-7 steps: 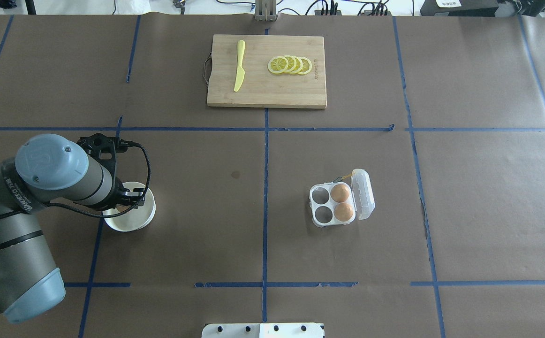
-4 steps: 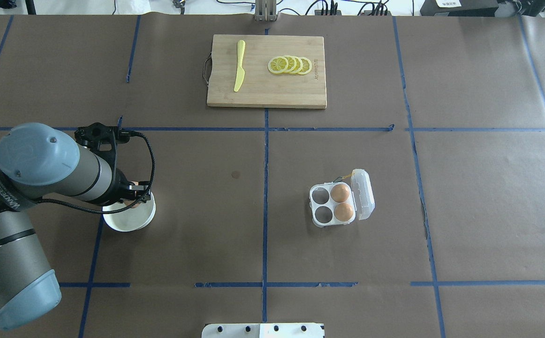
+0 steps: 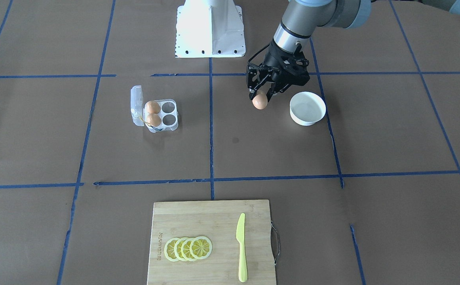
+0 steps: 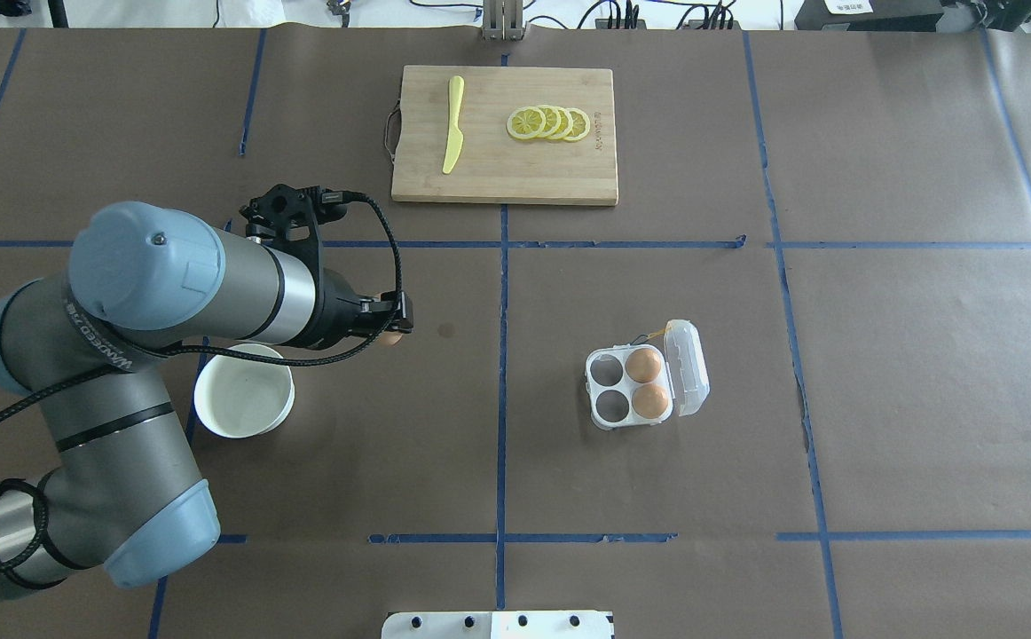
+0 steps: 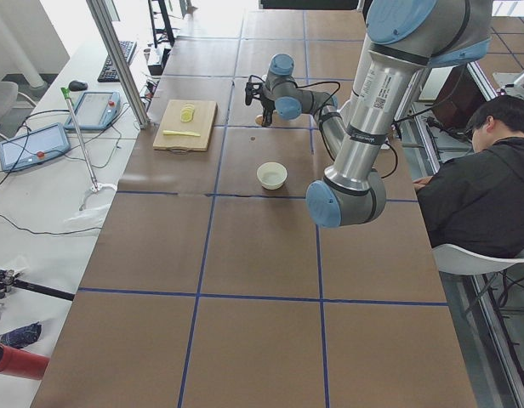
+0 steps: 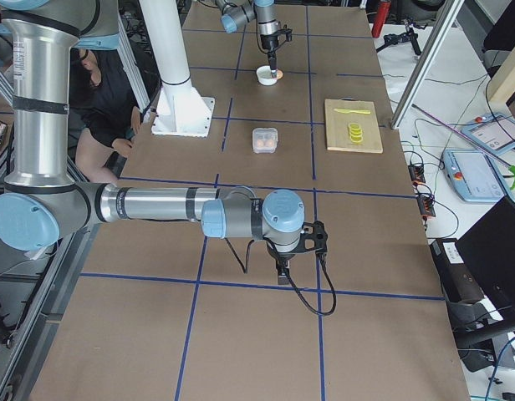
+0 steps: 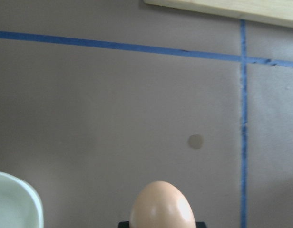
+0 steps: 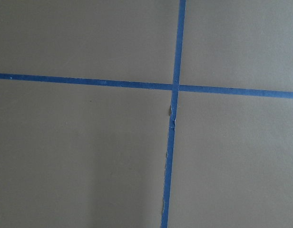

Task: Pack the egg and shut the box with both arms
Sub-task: 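Lift the egg with the left gripper and carry it to the carton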

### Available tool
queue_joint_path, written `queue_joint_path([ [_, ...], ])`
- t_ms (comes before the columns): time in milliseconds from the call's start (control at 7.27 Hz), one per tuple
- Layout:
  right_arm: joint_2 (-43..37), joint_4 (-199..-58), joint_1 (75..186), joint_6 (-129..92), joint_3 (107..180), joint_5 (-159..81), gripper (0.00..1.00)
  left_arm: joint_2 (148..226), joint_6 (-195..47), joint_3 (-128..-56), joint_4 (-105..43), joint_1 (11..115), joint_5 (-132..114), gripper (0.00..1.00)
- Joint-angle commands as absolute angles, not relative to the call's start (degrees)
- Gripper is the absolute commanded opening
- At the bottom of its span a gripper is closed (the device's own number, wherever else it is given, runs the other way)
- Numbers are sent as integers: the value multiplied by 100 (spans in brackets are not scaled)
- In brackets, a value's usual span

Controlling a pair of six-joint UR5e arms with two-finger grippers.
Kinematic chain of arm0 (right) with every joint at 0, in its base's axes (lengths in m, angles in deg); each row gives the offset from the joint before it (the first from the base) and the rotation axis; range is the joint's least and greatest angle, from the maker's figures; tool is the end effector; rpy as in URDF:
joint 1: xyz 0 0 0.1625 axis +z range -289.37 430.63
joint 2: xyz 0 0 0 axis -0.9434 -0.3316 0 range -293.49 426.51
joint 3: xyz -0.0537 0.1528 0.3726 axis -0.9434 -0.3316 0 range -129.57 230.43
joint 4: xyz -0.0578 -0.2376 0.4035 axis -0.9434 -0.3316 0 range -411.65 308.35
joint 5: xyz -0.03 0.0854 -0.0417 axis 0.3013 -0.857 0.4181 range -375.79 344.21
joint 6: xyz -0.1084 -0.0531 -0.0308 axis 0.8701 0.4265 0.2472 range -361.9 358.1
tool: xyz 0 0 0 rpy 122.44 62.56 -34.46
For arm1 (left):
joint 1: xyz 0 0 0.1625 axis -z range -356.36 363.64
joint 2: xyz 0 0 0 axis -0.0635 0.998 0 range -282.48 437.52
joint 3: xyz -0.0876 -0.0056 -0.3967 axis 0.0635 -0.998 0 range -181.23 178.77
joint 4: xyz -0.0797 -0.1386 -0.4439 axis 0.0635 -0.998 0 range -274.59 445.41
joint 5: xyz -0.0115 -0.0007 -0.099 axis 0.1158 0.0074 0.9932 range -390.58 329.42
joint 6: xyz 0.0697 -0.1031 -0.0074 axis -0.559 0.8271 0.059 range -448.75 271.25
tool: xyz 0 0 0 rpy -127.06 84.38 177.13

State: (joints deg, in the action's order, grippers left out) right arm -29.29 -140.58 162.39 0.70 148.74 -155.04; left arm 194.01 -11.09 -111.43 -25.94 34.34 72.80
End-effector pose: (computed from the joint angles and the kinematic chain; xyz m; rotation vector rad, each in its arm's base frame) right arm 0.0547 -0.5143 0.6217 0.0913 -0.8564 -0.0406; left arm 0.4983 -0.4172 0.1497 0.2424 1.1749 -0.1424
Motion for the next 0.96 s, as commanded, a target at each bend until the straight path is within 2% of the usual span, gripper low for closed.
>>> queue_joint_path([
  [0,-2929,-14033,16239,73,14878,-15509,100,19712,-973,-10550,-3849,3065,6579,0],
  [275,-2929,-14016,16239,73,14895,-15527,100,20431,-1026,-9847,-3869,2712,5779,0],
  [550,-2921,-14068,16239,65,14956,-15527,100,20705,-1596,-9389,-3956,2475,5443,0],
  [825,-2929,-14086,16239,65,14983,-15614,100,21302,-1633,-8399,-4786,2272,5266,0],
])
